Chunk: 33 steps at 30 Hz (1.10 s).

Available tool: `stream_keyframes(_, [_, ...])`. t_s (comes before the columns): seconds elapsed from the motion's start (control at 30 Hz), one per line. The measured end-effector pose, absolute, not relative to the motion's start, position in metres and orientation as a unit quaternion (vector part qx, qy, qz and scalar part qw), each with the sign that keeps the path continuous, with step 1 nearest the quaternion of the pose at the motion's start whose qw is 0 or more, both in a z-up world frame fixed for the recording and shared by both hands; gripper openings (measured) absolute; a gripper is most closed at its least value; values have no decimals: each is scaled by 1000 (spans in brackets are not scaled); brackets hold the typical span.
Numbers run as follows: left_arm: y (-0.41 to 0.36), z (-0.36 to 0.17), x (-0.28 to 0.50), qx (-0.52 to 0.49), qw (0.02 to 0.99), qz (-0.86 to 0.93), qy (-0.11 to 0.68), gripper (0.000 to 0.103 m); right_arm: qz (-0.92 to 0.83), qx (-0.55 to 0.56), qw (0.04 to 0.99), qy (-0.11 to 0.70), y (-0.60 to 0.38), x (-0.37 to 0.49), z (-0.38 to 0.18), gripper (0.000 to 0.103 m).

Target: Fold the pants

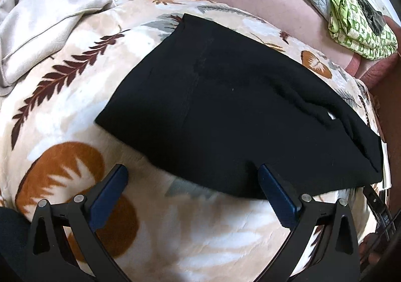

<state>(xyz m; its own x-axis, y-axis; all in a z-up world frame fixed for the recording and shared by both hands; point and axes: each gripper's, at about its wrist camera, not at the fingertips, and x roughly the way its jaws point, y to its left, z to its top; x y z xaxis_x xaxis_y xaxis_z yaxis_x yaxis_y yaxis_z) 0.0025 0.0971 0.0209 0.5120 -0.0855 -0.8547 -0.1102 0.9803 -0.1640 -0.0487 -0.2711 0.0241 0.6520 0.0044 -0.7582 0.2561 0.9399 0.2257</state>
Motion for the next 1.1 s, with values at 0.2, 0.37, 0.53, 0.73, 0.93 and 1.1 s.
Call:
stream_keyframes(0.2, [90, 19, 24, -97, 859, 10, 502, 103, -74, 161, 900, 398, -273, -26, 21, 92])
stream_keyframes(0.37, [95, 24, 28, -93, 865, 24, 493, 30, -73, 163, 898, 402, -276, -14, 22, 18])
stream_keyframes(0.53, [114, 35, 22, -128, 862, -4, 491, 10, -47, 191, 895, 400, -279, -28, 31, 6])
stream_keyframes(0.73, [125, 73, -15, -77, 881, -22, 465, 9, -5, 183, 893, 411, -260, -60, 49, 4])
stream_keyframes(0.93, [142, 48, -25, -77, 853, -10, 516, 13, 7, 160, 881, 446, -243, -85, 37, 12])
stream_keyframes(1.1, [144, 39, -29, -82, 850, 16, 519, 38, -15, 181, 879, 442, -258, -102, 41, 46])
